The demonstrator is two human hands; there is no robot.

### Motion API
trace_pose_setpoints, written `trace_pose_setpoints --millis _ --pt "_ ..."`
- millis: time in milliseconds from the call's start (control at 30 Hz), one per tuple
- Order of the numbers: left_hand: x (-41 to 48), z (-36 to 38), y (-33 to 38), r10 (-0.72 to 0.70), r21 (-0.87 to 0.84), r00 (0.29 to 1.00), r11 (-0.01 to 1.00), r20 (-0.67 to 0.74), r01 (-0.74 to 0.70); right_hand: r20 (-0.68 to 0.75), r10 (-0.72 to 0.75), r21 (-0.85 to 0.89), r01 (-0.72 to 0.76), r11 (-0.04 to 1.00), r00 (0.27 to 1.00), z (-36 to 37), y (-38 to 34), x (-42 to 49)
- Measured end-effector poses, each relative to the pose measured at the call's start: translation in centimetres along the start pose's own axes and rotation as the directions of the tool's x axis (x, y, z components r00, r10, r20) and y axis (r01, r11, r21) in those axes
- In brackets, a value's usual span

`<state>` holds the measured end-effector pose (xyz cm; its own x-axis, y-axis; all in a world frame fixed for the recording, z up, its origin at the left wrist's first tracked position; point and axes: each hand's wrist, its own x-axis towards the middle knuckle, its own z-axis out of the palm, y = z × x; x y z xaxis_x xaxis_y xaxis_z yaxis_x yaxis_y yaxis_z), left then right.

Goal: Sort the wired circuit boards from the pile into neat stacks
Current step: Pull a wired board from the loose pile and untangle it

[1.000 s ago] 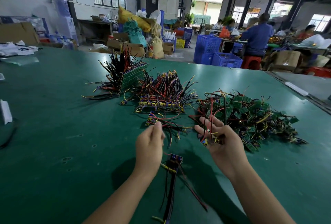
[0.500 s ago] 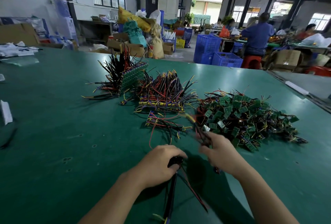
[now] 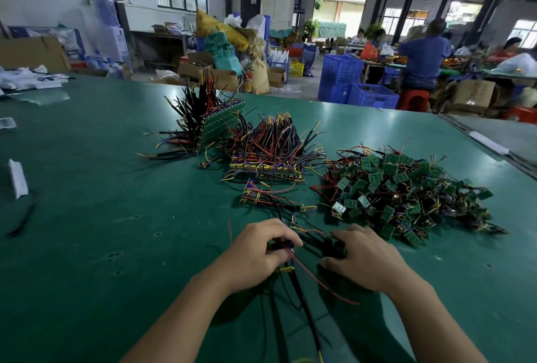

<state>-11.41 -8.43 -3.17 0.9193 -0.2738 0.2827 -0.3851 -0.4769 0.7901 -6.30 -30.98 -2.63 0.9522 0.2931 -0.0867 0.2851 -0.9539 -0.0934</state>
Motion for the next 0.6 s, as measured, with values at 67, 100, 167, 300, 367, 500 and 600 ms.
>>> trace_pose_setpoints --millis 67,100,167,300,367,500,600 --pt "0.1 -0.1 0.0 -0.041 -0.049 0.998 0.998 -0.056 0.039 -0.008 -0.001 -0.008 0.001 1.0 1.0 0.1 -0.1 -0.1" --pt "0.2 -0.1 0.0 -0.062 -0.074 0.994 0.996 -0.089 0.055 -0.031 -0.007 -0.003 0.007 1.0 0.999 0.1 -0.2 -0.1" --pt "0.3 -0.4 0.0 -0.121 -0.157 0.983 0.983 -0.137 0.1 -0.11 -0.043 0.054 0.049 0.997 0.993 0.0 -0.3 -0.1" --pt "0.5 -1.1 0.4 -0.25 -0.421 0.959 0.89 -0.132 0.174 -0.207 -0.175 0.258 0.227 0.939 0.962 -0.5 -0.8 -0.3" --pt "0.7 -1.4 0.6 -0.32 -0.634 0.941 0.752 -0.113 0.18 -0.189 -0.205 0.275 0.252 0.928 0.96 -0.4 -1.0 -0.5" --pt "1.0 -2.0 1.0 -0.421 -0.877 0.903 0.464 -0.09 0.129 -0.258 -0.182 0.241 0.246 0.939 0.949 -0.2 -1.5 -0.6" --pt "1.1 -1.8 1.2 -0.47 -0.928 0.878 0.357 -0.085 0.102 -0.435 -0.172 0.243 0.299 0.923 0.884 -0.3 -2.3 -0.9"
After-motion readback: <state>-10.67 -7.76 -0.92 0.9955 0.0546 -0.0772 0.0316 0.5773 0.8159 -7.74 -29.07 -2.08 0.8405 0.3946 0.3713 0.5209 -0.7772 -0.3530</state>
